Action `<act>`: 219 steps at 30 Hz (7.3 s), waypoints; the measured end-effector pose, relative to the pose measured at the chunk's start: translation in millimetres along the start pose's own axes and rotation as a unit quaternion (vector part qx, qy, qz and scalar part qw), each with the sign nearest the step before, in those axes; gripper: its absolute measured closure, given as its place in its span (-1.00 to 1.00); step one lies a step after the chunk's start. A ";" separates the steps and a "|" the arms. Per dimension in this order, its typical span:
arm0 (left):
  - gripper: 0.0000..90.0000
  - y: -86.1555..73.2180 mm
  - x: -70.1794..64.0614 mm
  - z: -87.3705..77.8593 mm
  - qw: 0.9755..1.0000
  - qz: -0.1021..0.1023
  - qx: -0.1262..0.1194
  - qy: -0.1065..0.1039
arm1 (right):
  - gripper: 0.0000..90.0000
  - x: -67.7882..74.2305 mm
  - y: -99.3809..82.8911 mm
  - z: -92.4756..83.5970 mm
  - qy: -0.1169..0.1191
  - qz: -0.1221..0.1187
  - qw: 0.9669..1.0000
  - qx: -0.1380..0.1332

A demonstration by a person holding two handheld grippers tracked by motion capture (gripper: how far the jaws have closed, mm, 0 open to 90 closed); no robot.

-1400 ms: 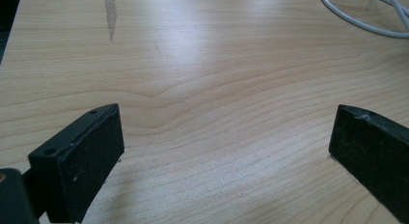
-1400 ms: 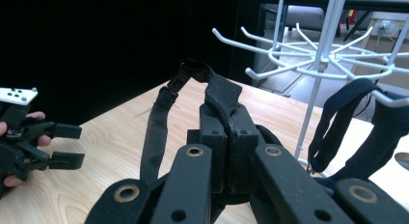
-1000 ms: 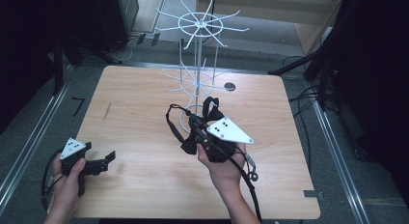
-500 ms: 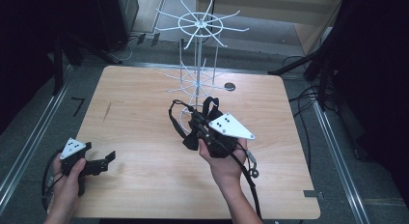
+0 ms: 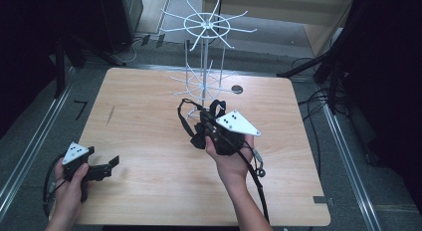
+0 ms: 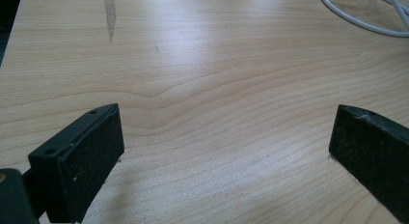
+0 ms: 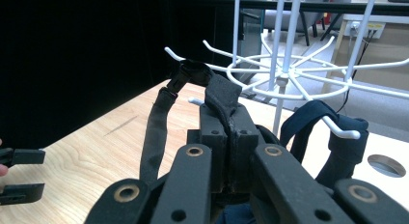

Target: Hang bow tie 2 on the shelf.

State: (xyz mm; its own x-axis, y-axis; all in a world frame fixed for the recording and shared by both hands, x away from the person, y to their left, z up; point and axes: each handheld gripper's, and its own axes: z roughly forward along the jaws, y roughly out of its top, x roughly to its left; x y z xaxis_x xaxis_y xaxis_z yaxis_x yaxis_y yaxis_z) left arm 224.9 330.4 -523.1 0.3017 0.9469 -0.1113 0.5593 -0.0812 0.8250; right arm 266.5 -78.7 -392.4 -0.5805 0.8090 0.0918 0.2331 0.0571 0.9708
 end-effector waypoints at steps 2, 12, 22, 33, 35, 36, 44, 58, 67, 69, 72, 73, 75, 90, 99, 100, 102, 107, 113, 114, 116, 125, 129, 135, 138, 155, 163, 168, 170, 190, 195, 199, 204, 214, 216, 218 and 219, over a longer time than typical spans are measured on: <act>-1.00 0.0 0.0 0.0 1.000 0.000 0.000 0.000 | 0.97 -1.0 -0.5 2.1 -0.003 0.003 1.000 0.001; -1.00 0.0 -0.1 0.0 1.000 0.001 0.000 0.000 | 0.97 -3.7 -4.4 15.5 -0.016 0.011 1.000 0.008; -1.00 0.0 -0.2 0.0 1.000 0.001 0.000 0.000 | 0.97 -3.5 -8.8 23.8 -0.021 0.014 1.000 0.017; -1.00 0.1 -0.6 0.3 1.000 0.001 0.001 0.000 | 0.97 -6.1 -17.7 31.1 -0.029 0.014 0.999 0.029; -1.00 0.2 -0.4 0.3 1.000 0.002 0.002 0.000 | 0.96 -6.5 -21.3 32.8 -0.031 0.017 0.999 0.031; -1.00 0.2 -0.4 0.3 1.000 0.001 0.002 -0.001 | 0.96 -6.9 -22.6 33.4 -0.032 0.016 0.999 0.033; -1.00 0.2 -0.3 0.1 1.000 0.002 0.003 -0.001 | 0.96 -10.1 -32.7 38.3 -0.039 0.019 0.998 0.047; -1.00 0.2 -0.2 0.3 1.000 0.002 0.003 0.000 | 0.69 -21.4 -41.6 42.0 -0.037 0.030 0.997 0.058; -1.00 0.2 -0.4 0.2 1.000 0.003 0.002 0.001 | -0.19 -26.4 -43.7 33.4 -0.026 0.022 0.999 0.042; -1.00 0.2 -0.5 0.3 1.000 0.003 0.001 0.001 | -0.32 -27.1 -43.3 31.5 -0.029 0.022 0.998 0.043; -1.00 0.2 -0.6 0.3 1.000 0.003 0.002 0.001 | -0.70 -30.1 -42.4 23.8 -0.041 0.026 0.998 0.042; -1.00 0.2 -0.6 0.3 1.000 0.003 0.002 0.001 | -0.70 -30.1 -42.4 23.8 -0.041 0.026 0.998 0.042; -1.00 0.2 -0.6 0.5 1.000 0.002 0.002 0.000 | -0.77 -32.7 -42.7 17.1 -0.035 0.024 0.998 0.038; -1.00 0.2 -0.9 0.5 1.000 0.003 0.002 0.001 | -1.00 -47.0 -50.5 -8.2 -0.012 0.033 0.998 0.048; -1.00 0.2 -1.0 0.6 1.000 0.003 0.003 0.002 | -1.00 -57.9 -56.9 -19.5 -0.020 0.031 0.998 0.051; -1.00 0.2 -1.0 0.7 1.000 0.004 0.002 0.002 | -1.00 -59.1 -57.8 -20.9 -0.021 0.032 0.998 0.052; -1.00 0.2 -1.1 0.8 1.000 0.003 0.002 0.002 | -1.00 -61.6 -60.0 -23.6 -0.025 0.035 0.998 0.053; -1.00 0.2 -1.2 0.8 1.000 0.003 0.002 0.002 | -1.00 -70.7 -68.4 -31.9 -0.032 0.036 0.997 0.059; -1.00 0.2 -1.3 0.8 1.000 0.003 0.002 0.003 | -1.00 -78.5 -74.8 -40.0 -0.039 0.041 0.997 0.060; -1.00 0.2 -1.2 0.9 1.000 0.003 0.001 0.002 | -1.00 -82.5 -78.0 -43.9 -0.044 0.043 0.996 0.062; -1.00 0.2 -1.4 0.8 1.000 0.003 0.002 0.003 | -1.00 -85.9 -81.1 -47.4 -0.047 0.047 0.996 0.062; -1.00 0.2 -1.6 0.8 1.000 0.004 0.003 0.003 | -1.00 -99.8 -95.5 -60.9 -0.061 0.053 0.994 0.076; -1.00 0.2 -1.6 1.0 1.000 0.004 0.003 0.002 | -1.00 -108.0 -101.9 -69.5 -0.067 0.057 0.993 0.082; -1.00 0.2 -1.6 0.9 1.000 0.004 0.003 0.003 | -1.00 -116.8 -108.6 -78.5 -0.073 0.065 0.992 0.085; -1.00 0.2 -1.6 0.8 1.000 0.004 0.003 0.004 | -1.00 -122.5 -112.3 -83.1 -0.076 0.067 0.991 0.084; -1.00 0.2 -1.4 1.0 1.000 0.003 0.003 0.003 | -1.00 -145.2 -128.4 -107.7 -0.101 0.074 0.988 0.090; -1.00 0.1 -1.7 0.8 1.000 0.004 0.003 0.004 | -1.00 -153.2 -135.0 -116.5 -0.110 0.078 0.987 0.092; -1.00 0.1 -1.7 0.8 1.000 0.003 0.002 0.004 | -1.00 -159.8 -139.8 -125.8 -0.118 0.083 0.985 0.093; -1.00 0.1 -1.5 0.8 1.000 0.004 0.002 0.003 | -1.00 -162.1 -141.2 -129.5 -0.120 0.085 0.985 0.093; -1.00 0.0 -1.8 0.7 1.000 0.005 0.001 0.004 | -1.00 -183.0 -160.0 -157.6 -0.153 0.094 0.978 0.106; -1.00 0.0 -1.9 0.7 1.000 0.005 0.001 0.004 | -1.00 -190.6 -165.1 -169.3 -0.166 0.100 0.975 0.107; -1.00 0.1 -1.9 0.7 1.000 0.005 0.002 0.004 | -1.00 -195.3 -169.3 -177.4 -0.173 0.102 0.974 0.110; -1.00 0.1 -2.6 0.8 1.000 0.006 0.005 0.004 | -1.00 -200.1 -173.1 -186.5 -0.179 0.105 0.972 0.109; -1.00 -0.1 -2.9 0.5 1.000 0.007 0.004 0.005 | -1.00 -206.3 -179.4 -198.5 -0.189 0.103 0.970 0.113; -1.00 -0.1 -2.8 0.5 1.000 0.007 0.003 0.005 | -1.00 -207.8 -181.1 -199.9 -0.191 0.100 0.969 0.116; -1.00 -0.1 -2.8 0.5 1.000 0.006 0.004 0.005 | -1.00 -208.3 -181.8 -200.6 -0.194 0.103 0.968 0.118; -1.00 -0.1 -2.8 0.5 1.000 0.006 0.004 0.004 | -1.00 -209.6 -182.5 -201.2 -0.195 0.103 0.968 0.118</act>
State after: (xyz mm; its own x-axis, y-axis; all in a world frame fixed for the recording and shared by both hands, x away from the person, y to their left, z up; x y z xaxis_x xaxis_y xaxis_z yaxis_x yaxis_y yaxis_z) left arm 224.4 327.7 -523.1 0.3018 0.9485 -0.0965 0.5612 -0.0950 0.8222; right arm 188.6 -376.4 -544.2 -0.1741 0.9742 0.1435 0.5108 -0.0352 0.8590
